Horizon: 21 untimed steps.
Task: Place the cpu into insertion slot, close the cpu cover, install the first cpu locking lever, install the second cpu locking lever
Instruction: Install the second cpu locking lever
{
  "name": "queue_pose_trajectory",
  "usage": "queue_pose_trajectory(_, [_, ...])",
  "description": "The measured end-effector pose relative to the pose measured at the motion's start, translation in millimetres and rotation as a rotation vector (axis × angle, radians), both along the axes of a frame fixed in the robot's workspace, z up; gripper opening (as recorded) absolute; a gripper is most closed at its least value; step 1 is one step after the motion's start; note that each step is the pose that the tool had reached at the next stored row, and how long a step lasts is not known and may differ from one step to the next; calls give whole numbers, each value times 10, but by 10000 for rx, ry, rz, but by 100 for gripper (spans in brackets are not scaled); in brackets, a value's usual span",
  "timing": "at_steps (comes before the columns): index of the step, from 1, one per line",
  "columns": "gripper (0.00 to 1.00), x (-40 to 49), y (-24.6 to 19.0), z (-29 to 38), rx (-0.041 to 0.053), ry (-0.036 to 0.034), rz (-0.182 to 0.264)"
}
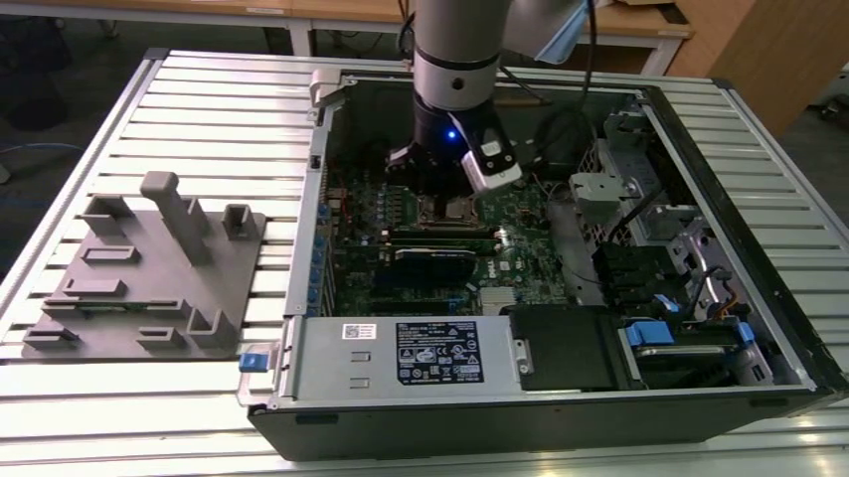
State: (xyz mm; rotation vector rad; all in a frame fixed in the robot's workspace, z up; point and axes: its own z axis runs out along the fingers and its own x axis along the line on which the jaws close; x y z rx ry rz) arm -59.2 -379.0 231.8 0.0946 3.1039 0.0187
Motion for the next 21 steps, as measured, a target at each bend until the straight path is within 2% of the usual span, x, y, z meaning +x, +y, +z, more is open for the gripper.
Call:
queue_pose_trajectory(9, [10, -25, -5, -65, -11, 0, 1])
queue_pose_trajectory(15, [10, -29, -5, -71, -10, 0, 2])
queue_pose_trajectory(21, [10, -77, -5, -93, -11, -20, 2])
